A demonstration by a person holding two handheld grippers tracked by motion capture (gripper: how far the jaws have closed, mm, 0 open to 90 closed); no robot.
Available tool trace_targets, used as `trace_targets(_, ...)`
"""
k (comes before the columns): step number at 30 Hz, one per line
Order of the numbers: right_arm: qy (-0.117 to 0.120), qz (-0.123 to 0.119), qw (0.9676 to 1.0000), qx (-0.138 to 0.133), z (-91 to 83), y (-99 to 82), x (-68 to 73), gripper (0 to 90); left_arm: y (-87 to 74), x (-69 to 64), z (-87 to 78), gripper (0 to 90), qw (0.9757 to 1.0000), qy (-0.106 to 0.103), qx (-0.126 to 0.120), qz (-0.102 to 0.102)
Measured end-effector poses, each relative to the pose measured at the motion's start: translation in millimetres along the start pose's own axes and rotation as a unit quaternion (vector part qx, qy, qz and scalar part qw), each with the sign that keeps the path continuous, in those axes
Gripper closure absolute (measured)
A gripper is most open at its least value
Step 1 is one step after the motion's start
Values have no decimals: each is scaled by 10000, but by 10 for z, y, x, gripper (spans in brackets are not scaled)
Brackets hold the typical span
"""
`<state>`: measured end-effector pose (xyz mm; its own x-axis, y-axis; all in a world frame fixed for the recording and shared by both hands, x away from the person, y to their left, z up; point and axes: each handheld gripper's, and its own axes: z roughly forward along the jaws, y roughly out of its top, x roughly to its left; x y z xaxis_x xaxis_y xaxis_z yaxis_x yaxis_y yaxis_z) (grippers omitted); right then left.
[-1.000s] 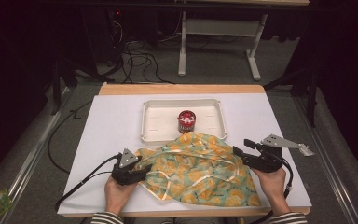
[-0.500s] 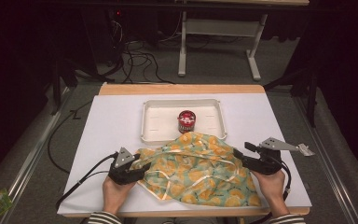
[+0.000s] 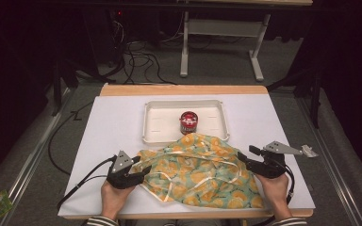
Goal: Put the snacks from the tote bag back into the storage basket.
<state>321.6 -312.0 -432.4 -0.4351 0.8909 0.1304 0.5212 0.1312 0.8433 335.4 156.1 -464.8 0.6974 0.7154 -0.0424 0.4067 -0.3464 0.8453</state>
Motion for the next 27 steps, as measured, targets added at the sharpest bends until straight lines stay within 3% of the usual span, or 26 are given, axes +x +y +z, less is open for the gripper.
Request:
trace_targets(8, -107, 136, 9998, -40, -45, -101, -59, 406, -18, -27, -87, 417, 9999, -21, -91, 74)
trace_targets(17, -236, 212, 9995, -42, -69, -189, -147, 406, -73, 56, -159, 419, 9996, 12, -207, -180)
trace_targets(23, -317, 319, 9990, -28, -75, -237, -197, 407, -58, 94, -206, 419, 9995, 132, -236, -157)
trace_targets(27, -385, 359, 9986, -44, -76, -264, -230, 408, -54, 153, -215, 417, 9988, 183, -314, -326)
